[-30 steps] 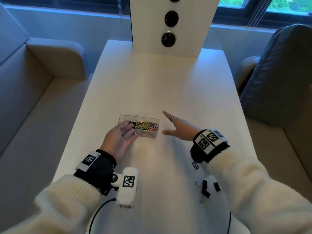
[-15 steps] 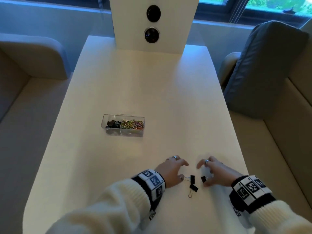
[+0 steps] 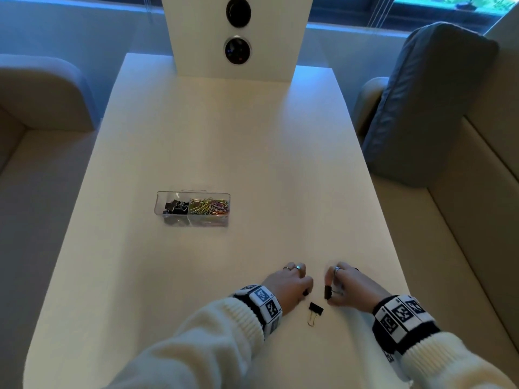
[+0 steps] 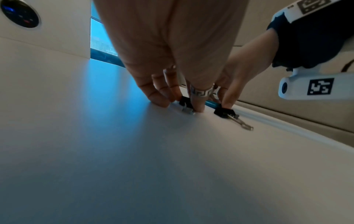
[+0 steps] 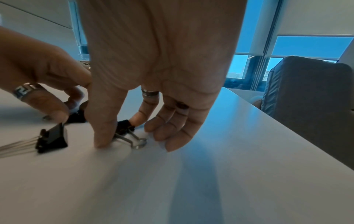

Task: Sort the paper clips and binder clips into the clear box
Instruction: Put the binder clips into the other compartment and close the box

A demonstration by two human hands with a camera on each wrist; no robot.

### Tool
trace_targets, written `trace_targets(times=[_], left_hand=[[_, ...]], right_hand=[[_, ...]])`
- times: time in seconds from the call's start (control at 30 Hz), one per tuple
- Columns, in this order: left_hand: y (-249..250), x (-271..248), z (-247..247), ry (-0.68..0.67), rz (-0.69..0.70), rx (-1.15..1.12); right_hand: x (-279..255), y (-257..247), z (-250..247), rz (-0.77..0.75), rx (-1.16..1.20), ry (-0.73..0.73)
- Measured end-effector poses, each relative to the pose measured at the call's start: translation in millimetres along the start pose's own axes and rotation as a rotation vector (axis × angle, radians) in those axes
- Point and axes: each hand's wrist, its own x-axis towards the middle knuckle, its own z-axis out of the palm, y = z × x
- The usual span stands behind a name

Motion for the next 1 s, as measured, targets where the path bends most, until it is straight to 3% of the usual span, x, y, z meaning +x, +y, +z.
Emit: trace_targets(times=[0.13, 0.17, 0.27, 0.43, 0.53, 0.67, 0.77, 0.9, 1.0], left_hand=[[-6, -9, -3, 0.022, 0.046, 0.068], [-7, -14, -5, -0.024, 0.016, 0.048], [-14, -13, -2, 0.076, -0.047, 0.037], [-23, -19, -4, 0.105, -0.233, -0.138], [-30, -29, -16, 0.198, -0.326, -0.483], [-39, -43, -41, 0.256, -0.499, -1.365], [-39, -54, -55, 0.199, -0.449, -1.997], [-38, -59, -66, 0.237, -0.413, -2.239], [-40, -61, -66, 0.280, -0.439, -2.234]], right_hand=[[2, -4, -3, 0.015, -0.024, -0.005], [2, -6, -5, 0.020, -0.023, -0.005], [5, -15, -7, 0.010, -0.001, 0.015], [6, -39, -12, -0.031, 0.035, 0.136], [1, -55, -17, -0.110, 0.127, 0.201], [-6, -82, -23, -0.242, 0.224, 0.251], [-7, -107, -21, -0.383, 0.245, 0.362], [-3, -124, -20, -0.513, 0.134, 0.573], [-1, -114, -22, -0.457, 0.279, 0.627]])
